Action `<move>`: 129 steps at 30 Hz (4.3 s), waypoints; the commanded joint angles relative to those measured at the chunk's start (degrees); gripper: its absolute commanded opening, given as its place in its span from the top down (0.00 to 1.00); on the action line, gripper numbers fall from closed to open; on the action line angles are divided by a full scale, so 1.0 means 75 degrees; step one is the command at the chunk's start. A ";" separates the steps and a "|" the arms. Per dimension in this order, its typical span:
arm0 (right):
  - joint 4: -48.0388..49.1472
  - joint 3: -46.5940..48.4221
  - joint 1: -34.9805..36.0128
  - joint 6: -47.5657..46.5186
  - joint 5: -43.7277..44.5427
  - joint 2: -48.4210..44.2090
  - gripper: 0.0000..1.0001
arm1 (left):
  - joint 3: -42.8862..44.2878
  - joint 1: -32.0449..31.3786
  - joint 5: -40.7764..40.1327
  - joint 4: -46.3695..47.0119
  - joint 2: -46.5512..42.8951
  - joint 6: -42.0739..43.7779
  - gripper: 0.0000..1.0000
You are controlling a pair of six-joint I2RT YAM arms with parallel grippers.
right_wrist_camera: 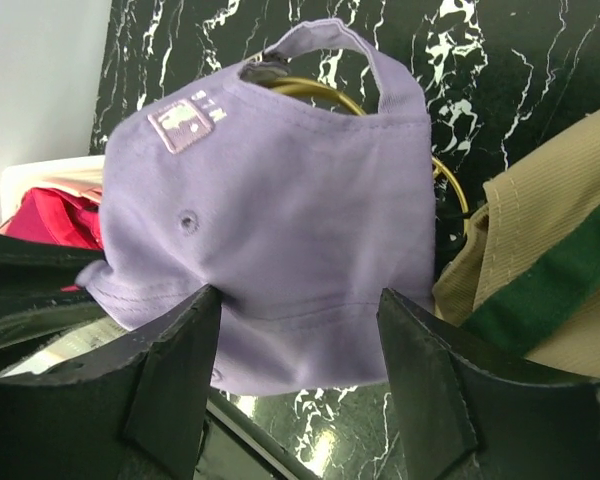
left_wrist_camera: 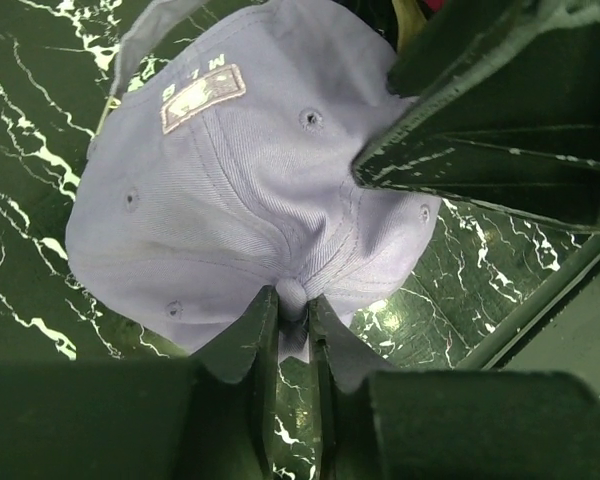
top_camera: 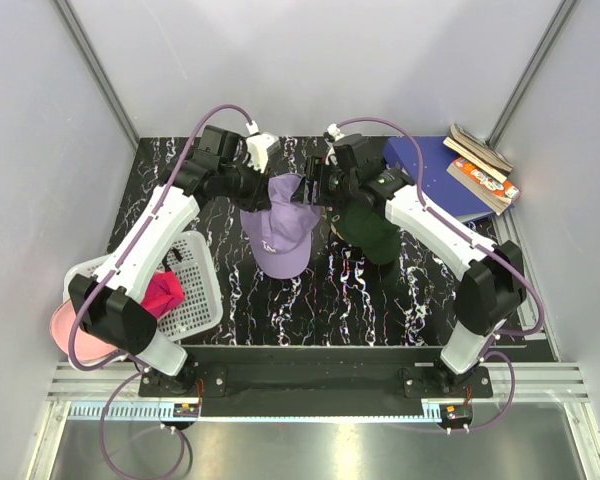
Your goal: Stack the hats
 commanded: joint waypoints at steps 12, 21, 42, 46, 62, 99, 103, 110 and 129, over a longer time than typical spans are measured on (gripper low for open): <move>-0.0266 0.0871 0.0029 -0.0297 -0.0422 0.0368 0.30 | 0.0263 -0.0006 -0.0734 0.0823 -0.0747 -0.0546 0.07; 0.0096 0.0906 0.0017 -0.0355 -0.0481 -0.0640 0.26 | -0.0028 0.0707 -0.1166 0.1000 -0.1579 -0.1108 0.01; 0.0788 0.0274 -0.2537 0.0207 -0.0434 -0.2480 0.22 | -0.5385 0.3474 -0.5469 0.0447 -0.4160 -0.4296 0.01; 0.0999 -0.0265 -0.2643 0.0430 -0.0563 -0.2773 0.21 | -0.5784 0.3720 -0.4897 0.1536 -0.3328 -0.4027 0.10; 0.1082 -0.0594 -0.2760 0.0418 -0.0411 -0.3301 0.21 | -0.6159 0.3885 -0.5128 0.2418 -0.1193 -0.3816 0.63; 0.3215 -0.0395 -0.0687 -0.0729 -0.2907 -0.2833 0.22 | 0.0494 0.3277 -0.0991 0.3272 -0.3575 -0.5594 1.00; 0.3308 -0.0442 -0.0148 -0.1675 -0.2849 -0.2785 0.21 | 0.1585 0.1932 -0.2043 0.3378 -0.2823 -0.5982 1.00; 0.3834 -0.1308 0.0685 -0.3121 -0.1759 -0.3112 0.20 | 0.1867 0.0465 -0.3123 0.4561 -0.2062 -0.7260 1.00; 0.5897 -0.3653 0.0908 -0.4197 0.1721 -0.4144 0.16 | 0.3169 -0.1096 -0.2762 0.5500 -0.0982 -0.8058 1.00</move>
